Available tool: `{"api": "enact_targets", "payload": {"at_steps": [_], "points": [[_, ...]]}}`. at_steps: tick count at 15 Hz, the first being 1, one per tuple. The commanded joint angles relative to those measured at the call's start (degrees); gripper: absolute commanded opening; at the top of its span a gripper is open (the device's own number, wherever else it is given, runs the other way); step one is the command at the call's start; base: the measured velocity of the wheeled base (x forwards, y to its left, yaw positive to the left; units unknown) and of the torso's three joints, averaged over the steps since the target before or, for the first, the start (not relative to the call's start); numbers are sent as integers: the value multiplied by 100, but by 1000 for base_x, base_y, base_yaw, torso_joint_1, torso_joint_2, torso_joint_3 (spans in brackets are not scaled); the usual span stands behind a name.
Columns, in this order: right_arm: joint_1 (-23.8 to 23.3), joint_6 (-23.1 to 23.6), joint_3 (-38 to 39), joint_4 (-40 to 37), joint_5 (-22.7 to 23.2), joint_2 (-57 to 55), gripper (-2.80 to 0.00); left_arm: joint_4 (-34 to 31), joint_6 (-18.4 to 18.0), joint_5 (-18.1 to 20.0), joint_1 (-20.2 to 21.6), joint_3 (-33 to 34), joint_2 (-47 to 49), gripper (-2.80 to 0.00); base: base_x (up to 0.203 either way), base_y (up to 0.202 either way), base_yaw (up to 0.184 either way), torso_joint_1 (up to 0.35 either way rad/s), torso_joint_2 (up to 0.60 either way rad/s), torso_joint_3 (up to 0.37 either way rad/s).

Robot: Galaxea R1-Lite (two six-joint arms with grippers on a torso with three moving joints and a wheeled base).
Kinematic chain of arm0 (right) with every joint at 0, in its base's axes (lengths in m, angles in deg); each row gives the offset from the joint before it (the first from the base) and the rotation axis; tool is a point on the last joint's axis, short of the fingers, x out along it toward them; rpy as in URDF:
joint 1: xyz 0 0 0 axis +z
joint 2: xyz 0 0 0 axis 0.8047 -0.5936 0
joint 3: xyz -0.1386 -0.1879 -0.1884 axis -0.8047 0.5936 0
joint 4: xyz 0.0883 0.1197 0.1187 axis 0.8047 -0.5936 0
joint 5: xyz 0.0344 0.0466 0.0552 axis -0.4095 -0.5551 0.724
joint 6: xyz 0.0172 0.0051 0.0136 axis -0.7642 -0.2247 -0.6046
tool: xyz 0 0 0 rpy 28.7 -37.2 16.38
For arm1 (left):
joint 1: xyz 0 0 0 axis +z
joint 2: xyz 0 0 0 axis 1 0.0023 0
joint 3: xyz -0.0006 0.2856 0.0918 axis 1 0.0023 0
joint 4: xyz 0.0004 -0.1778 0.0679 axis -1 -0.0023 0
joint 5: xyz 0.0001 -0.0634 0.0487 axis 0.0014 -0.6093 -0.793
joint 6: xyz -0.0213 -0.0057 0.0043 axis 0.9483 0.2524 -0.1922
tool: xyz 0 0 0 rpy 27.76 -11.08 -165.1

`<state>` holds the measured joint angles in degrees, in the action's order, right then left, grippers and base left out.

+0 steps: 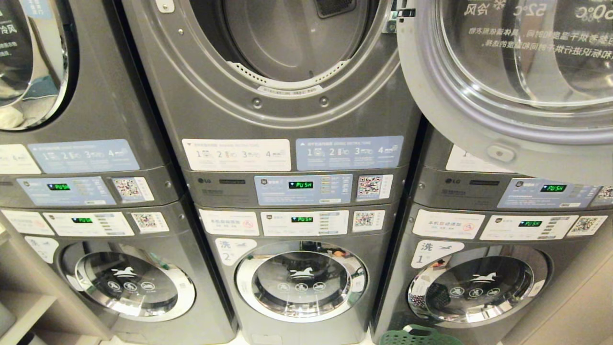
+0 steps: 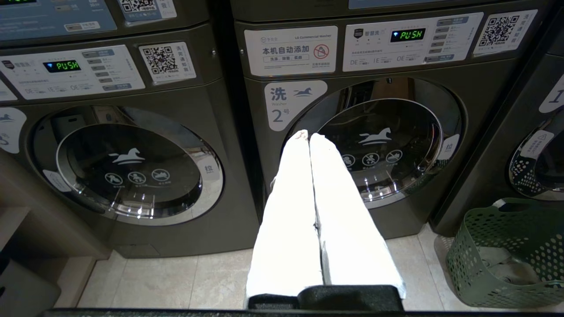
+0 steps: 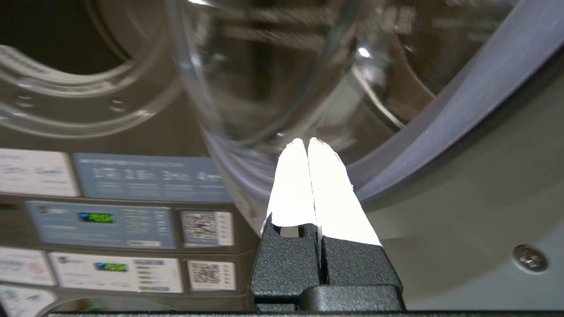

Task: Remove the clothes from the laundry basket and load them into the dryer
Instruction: Open the dryer

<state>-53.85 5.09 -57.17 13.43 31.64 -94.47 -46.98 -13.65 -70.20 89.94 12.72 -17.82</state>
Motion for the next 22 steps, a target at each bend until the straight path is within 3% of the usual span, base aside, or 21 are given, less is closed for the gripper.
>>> {"api": "enact_targets", "payload": {"at_steps": [1,17,22], "points": [[0,2,-17,28,-106,-259,-280,-1,4,-9,1,8,9,-280,0,0,0,0,0,0],[-685,2,-1004,527,-118,-2038,-280,3,35,-26,1,0,9,-280,0,0,0,0,0,0],[-668,-3,-358,527,-97,-1844,-280,3,101,-35,1,1,9,-280,0,0,0,0,0,0]]}}
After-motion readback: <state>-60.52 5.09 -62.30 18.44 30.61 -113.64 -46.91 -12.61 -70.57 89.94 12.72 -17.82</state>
